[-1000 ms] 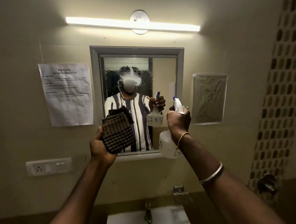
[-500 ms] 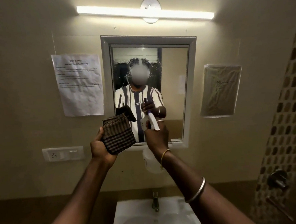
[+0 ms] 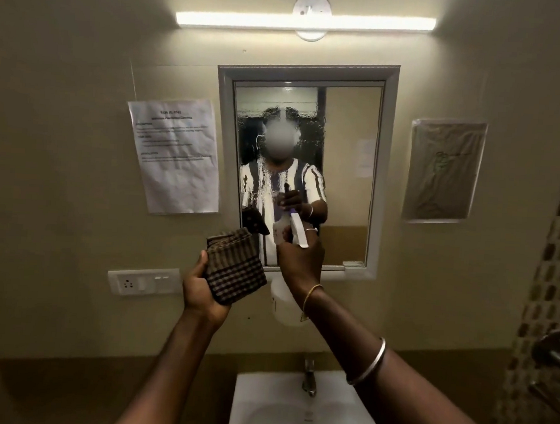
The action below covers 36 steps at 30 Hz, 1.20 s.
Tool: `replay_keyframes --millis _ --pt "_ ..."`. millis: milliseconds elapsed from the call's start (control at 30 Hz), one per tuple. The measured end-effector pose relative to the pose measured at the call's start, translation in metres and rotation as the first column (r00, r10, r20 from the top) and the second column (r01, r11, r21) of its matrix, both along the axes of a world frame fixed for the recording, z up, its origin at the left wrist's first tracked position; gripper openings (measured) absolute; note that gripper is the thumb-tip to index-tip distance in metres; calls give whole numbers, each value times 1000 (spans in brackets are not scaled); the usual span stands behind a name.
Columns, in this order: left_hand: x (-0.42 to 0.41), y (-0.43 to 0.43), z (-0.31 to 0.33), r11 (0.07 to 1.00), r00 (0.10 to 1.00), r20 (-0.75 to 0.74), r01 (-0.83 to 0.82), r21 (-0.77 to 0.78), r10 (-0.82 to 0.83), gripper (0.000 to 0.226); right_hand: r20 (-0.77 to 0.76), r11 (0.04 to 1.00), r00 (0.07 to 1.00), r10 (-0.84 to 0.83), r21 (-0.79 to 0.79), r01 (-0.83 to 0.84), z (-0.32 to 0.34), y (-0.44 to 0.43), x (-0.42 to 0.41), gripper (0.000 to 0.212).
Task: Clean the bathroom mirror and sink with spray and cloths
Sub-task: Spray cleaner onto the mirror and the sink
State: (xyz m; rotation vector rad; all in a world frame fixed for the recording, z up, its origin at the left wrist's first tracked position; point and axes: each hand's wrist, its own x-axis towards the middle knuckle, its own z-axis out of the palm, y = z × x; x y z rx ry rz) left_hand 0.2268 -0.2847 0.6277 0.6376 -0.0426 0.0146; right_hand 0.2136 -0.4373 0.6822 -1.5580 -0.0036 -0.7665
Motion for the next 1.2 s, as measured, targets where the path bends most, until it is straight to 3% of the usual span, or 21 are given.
replay_keyframes --millis 167,433,600,733,967,1200 --pt "2 -16 -5 999 999 0 33 4 -33 50 -42 988 991 -130 80 133 -6 -37 -8 34" --pt "8 -43 -13 995 995 -15 98 8 -98 53 -70 955 965 -252 141 260 -13 -92 -13 19" --pt "7 -53 -14 993 993 -1 120 -3 -120 51 -85 946 955 -285 138 294 -25 -111 -16 24" --pt "3 -50 -18 993 993 4 116 3 -116 51 -118 967 964 -236 66 245 -42 -104 -14 11" --pt "-5 -23 -34 999 998 -55 42 -13 -42 52 -134 1000 991 1 11 1 -78 -39 -15 35" --pt "-12 -2 -40 1000 995 -96 -30 -5 29 53 -161 997 984 71 -10 -73 -94 18 -8 30"
